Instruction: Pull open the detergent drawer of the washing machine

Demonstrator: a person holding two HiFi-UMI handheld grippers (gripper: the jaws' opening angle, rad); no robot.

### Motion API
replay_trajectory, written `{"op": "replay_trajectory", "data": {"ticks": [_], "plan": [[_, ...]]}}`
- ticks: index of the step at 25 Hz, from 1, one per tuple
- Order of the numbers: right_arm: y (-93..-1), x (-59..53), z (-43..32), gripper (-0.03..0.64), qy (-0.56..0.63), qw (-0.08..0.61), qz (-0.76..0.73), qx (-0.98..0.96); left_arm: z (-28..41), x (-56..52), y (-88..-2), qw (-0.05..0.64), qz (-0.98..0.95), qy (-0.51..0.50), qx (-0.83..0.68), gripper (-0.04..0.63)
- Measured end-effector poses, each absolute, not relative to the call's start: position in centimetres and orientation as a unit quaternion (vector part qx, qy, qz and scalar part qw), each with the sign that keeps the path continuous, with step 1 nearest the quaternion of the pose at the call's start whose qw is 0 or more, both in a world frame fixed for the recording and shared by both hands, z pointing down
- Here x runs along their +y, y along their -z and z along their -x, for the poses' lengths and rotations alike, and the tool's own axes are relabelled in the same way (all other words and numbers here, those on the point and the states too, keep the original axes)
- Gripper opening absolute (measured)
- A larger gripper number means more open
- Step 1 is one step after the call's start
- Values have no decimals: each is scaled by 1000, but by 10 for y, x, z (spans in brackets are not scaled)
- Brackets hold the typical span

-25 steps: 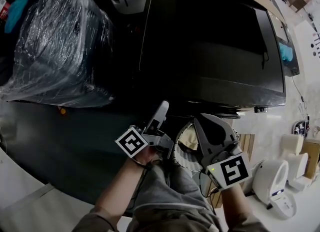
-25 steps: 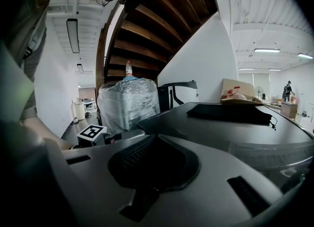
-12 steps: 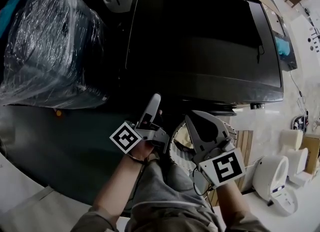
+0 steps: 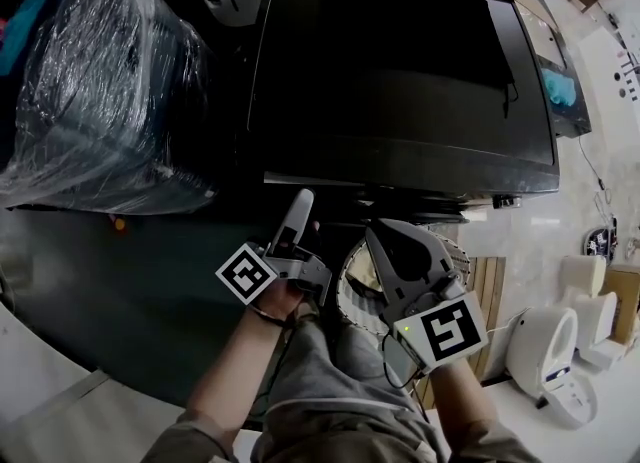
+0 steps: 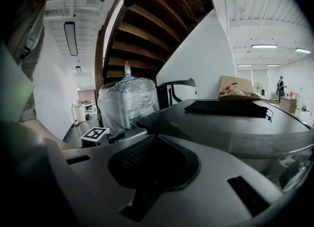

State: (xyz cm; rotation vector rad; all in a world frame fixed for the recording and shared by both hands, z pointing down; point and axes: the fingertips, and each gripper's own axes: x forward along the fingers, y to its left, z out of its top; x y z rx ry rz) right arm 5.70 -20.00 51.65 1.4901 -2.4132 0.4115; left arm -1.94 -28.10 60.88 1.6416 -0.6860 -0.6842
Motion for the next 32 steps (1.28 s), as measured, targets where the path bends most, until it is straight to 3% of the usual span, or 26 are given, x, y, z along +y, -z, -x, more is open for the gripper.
{"op": "replay_trajectory", "data": {"ticks": [32], "plan": [[-491, -136, -39, 38, -168, 150, -504, -834, 51, -165, -610, 601, -688, 274, -301, 454]]}}
